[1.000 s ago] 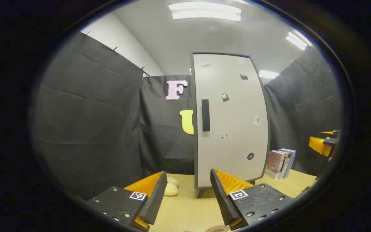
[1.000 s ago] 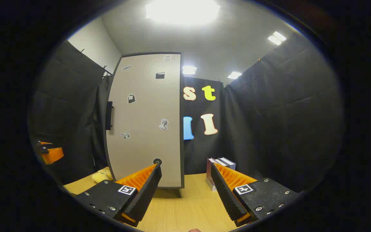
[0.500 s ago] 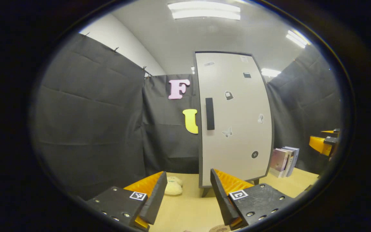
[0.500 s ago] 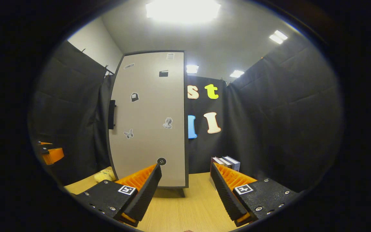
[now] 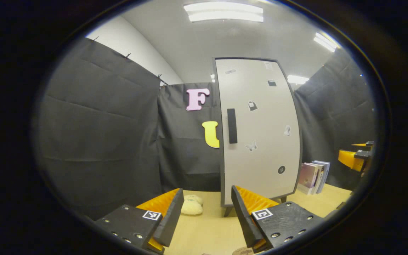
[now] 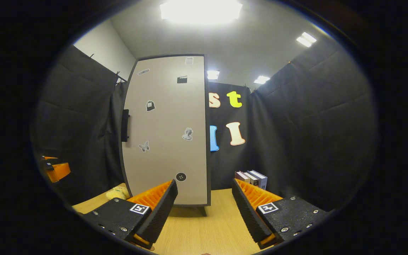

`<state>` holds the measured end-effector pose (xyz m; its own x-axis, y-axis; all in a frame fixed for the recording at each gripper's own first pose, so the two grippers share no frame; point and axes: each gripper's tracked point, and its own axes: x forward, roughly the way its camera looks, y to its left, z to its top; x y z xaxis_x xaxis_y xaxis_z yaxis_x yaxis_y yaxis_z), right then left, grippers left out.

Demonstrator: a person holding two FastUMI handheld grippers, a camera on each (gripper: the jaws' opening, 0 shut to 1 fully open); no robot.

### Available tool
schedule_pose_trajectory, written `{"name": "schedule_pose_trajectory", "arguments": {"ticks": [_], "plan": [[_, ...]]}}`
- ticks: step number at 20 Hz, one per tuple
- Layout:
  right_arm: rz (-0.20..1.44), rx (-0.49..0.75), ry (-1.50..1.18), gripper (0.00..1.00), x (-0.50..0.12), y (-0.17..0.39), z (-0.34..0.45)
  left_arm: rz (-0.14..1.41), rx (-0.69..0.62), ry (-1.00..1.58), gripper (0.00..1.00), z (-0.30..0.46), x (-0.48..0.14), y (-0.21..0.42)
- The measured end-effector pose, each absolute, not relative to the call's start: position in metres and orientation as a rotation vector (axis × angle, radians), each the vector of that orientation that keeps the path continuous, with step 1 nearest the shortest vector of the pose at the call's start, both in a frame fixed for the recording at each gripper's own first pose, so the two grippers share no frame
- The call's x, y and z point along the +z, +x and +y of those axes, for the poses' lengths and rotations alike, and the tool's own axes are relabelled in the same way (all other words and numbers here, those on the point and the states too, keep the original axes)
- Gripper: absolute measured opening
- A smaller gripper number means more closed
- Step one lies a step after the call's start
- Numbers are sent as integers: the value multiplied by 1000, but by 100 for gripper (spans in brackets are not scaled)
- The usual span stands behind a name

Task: Open the cabinet door with the right hand, grasp the bottle in the cabinet with the left hand and place it on the coaster, then close the cabinet door with the right hand.

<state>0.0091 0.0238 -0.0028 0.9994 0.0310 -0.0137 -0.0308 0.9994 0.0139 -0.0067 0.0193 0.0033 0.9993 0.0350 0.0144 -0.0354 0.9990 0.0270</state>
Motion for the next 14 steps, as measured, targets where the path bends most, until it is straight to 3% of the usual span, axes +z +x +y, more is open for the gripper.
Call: {"name": "schedule_pose_trajectory", "arguments": {"ticks": [2,3,14], "plan": [[6,47,25,95,4,15,31,-18,50,34,82,27,5,-12],[0,58,33,95,8,20,36,-19,58,36,77,31,5,-15],[-62,192,99,95,55,76,109,-17,204,63,77,99,5,-55]]}}
